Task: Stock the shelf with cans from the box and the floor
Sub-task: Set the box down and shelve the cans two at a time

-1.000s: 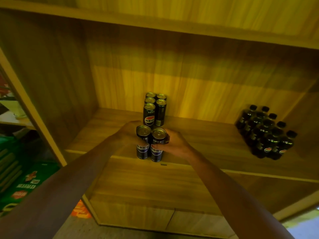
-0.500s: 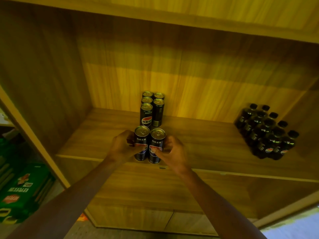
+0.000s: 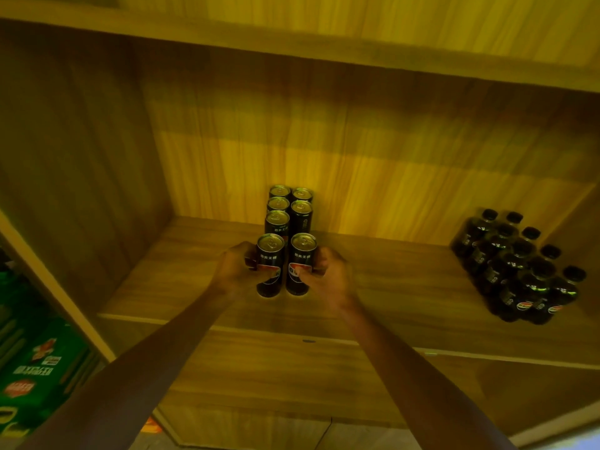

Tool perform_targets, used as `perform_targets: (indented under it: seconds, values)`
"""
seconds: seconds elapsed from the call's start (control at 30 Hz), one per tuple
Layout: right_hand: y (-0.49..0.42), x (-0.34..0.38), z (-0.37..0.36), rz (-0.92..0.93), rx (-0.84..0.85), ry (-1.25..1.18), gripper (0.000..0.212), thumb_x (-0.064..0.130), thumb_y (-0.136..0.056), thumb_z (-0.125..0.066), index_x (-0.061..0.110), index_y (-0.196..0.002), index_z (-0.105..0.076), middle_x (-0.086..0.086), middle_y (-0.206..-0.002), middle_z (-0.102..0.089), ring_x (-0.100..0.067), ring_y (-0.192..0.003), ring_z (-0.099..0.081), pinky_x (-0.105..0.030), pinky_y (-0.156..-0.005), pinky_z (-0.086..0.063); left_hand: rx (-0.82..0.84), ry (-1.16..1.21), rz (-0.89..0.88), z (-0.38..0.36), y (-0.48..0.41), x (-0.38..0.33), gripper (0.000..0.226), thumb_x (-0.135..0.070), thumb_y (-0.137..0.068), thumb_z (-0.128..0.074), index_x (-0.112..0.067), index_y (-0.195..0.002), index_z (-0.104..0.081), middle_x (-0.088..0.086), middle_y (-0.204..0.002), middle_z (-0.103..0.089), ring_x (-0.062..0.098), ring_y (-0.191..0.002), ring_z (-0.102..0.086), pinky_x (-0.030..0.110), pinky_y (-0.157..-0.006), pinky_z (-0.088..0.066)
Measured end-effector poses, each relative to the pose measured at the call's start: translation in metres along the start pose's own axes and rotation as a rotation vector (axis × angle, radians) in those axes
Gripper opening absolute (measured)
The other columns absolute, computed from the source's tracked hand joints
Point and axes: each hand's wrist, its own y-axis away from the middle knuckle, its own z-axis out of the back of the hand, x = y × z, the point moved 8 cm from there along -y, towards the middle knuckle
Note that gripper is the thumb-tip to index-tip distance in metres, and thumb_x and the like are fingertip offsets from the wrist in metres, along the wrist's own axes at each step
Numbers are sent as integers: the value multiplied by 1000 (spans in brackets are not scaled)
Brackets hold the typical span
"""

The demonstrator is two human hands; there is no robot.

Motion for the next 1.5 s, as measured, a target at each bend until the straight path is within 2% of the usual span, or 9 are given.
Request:
perform_targets:
  seconds: [0.17, 0.3, 0.57, 0.8, 0.97, 1.07, 1.13, 1.3, 1.5]
  values:
    - [-24, 4, 1, 9, -18, -30, 50, 29, -78, -83, 13, -119, -60, -3, -111, -70, -16, -99, -68, -43, -84, -59, -10, 39, -9, -3, -12, 0, 51, -17, -65, -91, -16, -108, -63, -11, -93, -64, -3, -84, -60, 14, -64, -45]
    - [-38, 4, -1, 14, -26, -45, 47, 25, -79, -83, 14, -118, -60, -2, -111, -70, -13, -97, -68, -42, -85, -59, 6, 57, -6, -6, -18, 1, 53, -17, -66, -90, -13, -112, -63, -4, -101, -67, 7, -88, -63, 16, -68, -46]
    - [-56, 3, -7, 31, -5, -62, 47, 24, -82, -80, 16, -123, -59, -1, -117, -69, -10, -102, -66, -39, -88, -58, 26, 99, 19, -9, -28, 5, 53, -17, -66, -90, -20, -110, -61, -12, -98, -66, -1, -89, -62, 15, -69, -46]
    - [-62, -1, -12, 34, -3, -76, 47, 23, -82, -79, 19, -124, -59, 1, -117, -68, -10, -103, -66, -41, -88, -58, 37, 129, 6, -11, -28, 4, 54, -14, -67, -89, -16, -113, -61, -12, -99, -66, -1, -89, -64, 11, -66, -49]
    - [-61, 2, -13, 19, 27, -32, 49, 25, -84, -77, 19, -128, -56, -2, -122, -66, -15, -109, -64, -45, -91, -56, 44, 110, 6, -12, -29, 6, 53, -18, -66, -90, -21, -111, -60, -13, -99, -66, -1, -89, -64, 18, -70, -54]
    - [-54, 10, -12, 53, 47, 167, 56, 35, -88, -72, 14, -135, -51, -8, -131, -60, -23, -118, -59, -41, -97, -50, 34, -139, -28, -6, -24, 2, 62, -37, -71, -85, -16, -122, -57, -2, -107, -65, 14, -95, -63, 36, -80, -56]
    - [-47, 13, -10, 51, 76, 324, 61, 42, -91, -67, 13, -141, -45, -11, -137, -54, -27, -124, -53, -37, -97, -45, 39, -413, -89, -1, -16, -2, 72, -49, -76, -77, -12, -131, -51, 5, -118, -60, 22, -105, -59, 38, -84, -52]
    - [-18, 8, -5, -13, 213, 738, 70, 51, -96, -53, 14, -150, -31, -14, -155, -34, -34, -140, -34, -52, -109, -38, 154, -854, -187, 1, 17, -4, 73, -51, -90, -59, -10, -145, -34, 15, -143, -45, 30, -128, -47, 39, -99, -46]
    - [31, 23, 3, -15, 238, 907, 69, 54, -96, -48, 17, -152, -29, -14, -159, -25, -35, -145, -24, -54, -113, -29, 256, -1066, -377, -11, 66, -28, 72, -51, -94, -50, -10, -149, -28, 15, -149, -38, 32, -134, -40, 44, -107, -41]
